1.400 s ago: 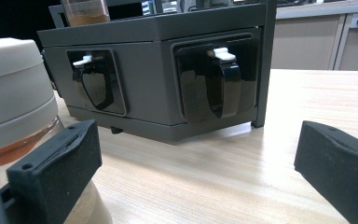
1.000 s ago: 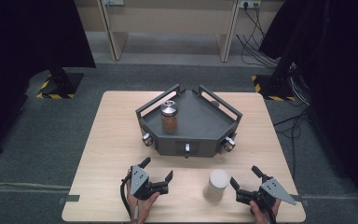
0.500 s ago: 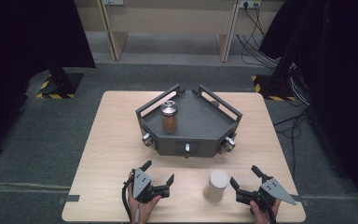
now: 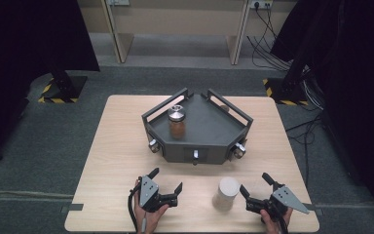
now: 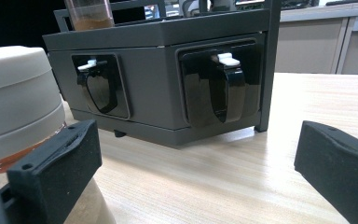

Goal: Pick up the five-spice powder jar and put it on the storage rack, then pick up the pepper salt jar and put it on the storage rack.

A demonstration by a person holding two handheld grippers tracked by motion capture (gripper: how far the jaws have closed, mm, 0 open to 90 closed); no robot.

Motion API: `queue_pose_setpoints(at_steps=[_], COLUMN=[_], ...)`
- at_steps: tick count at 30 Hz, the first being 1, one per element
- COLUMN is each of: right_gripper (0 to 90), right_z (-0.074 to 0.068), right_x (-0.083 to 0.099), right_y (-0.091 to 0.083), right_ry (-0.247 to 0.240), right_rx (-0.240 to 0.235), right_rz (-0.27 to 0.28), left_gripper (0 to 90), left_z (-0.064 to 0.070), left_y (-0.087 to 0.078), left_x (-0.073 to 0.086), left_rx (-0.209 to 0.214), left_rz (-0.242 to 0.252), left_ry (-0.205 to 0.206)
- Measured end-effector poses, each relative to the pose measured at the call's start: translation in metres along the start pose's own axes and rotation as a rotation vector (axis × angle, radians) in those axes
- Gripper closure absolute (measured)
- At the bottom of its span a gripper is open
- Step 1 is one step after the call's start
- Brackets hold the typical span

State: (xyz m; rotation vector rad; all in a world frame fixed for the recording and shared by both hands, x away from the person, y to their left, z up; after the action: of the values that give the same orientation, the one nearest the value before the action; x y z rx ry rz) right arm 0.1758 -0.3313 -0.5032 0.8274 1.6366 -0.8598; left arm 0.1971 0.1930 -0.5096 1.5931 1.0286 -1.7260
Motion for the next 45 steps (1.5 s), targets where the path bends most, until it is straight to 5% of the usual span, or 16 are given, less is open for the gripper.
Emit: queue_pose_setpoints(at_steps=[45], right_gripper=[0.8], right_z=[0.0006], right_x=[-0.0002], right_y=[-0.0016], right_ry=[0.007], right_rx=[0.005], right_rz=[0.008], left_gripper=[0.2], left_z=[0.0002], left_y=[0.0007], left_x=[-0.0003], left_rx=[0.004], left_rz=[-0.003], left_ry=[0.004])
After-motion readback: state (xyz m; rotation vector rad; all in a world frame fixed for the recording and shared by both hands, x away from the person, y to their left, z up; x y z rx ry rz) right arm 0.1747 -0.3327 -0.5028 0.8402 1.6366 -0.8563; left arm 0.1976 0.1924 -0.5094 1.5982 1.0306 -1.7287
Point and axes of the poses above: each handheld gripper's, and its own axes: y roughly forward along the jaws, x roughly out of its underside, z roughly to its right, the point moved 1 cm from there along y, roughly forward along the jaws, and after that the axes turned 5 degrees about y, right-handed, at the moved point
